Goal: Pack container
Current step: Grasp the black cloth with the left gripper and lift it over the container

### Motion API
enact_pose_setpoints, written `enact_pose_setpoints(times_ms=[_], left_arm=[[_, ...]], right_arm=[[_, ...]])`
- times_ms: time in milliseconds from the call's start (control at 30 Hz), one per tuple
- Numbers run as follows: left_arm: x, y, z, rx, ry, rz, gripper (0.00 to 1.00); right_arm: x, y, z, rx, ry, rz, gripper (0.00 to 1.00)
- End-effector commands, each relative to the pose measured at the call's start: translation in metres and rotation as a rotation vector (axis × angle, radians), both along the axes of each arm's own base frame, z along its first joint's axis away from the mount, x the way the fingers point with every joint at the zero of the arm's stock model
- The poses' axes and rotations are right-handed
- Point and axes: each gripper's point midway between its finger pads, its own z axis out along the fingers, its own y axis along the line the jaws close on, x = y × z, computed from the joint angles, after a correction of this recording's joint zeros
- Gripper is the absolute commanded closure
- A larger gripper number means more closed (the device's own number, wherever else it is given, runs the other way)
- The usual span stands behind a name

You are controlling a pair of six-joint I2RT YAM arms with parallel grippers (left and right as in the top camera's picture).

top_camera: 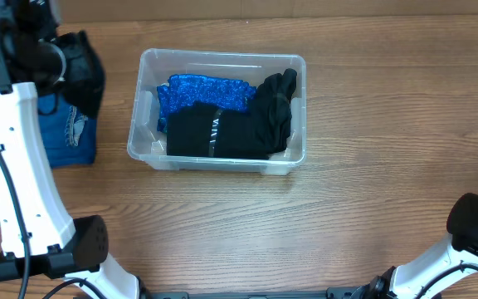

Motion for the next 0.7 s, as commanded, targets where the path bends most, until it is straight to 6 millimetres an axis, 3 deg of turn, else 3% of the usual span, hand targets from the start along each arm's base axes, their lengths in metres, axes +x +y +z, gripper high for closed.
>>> enact_pose_setpoints(times_ms=[0, 233, 400, 500, 567, 667], left_arm=[[0.006, -0.060, 0.034, 0.028, -0.135, -0.207, 0.96], [0.007, -0.183, 0.058, 0.012, -0.293, -0.521, 0.96], [-0.009, -0.244, 0.067, -0.018, -0.351, -0.664, 0.96], [-0.003, -0.259, 0.057, -0.045, -0.328, -0.644, 0.96], [0.009, -0.258, 0.043, -0.054, -0.288, -0.563, 0.96], [0.035, -0.252, 0.006, 0.026, -0.212, -0.476, 0.96]], right_arm=[[0.000, -0.001, 0.005, -0.011, -0.015, -0.003, 0.00], [0.000, -0.001, 0.005, -0.011, -0.015, -0.003, 0.00], [0.000, -0.001, 0.005, -0.011, -0.015, -0.003, 0.00], [0.000, -0.001, 0.005, -0.011, -0.015, -0.003, 0.00], [0.000, -0.001, 0.005, -0.011, -0.015, -0.003, 0.00], [0.000, -0.001, 0.005, -0.011, -0.015, -0.003, 0.00]])
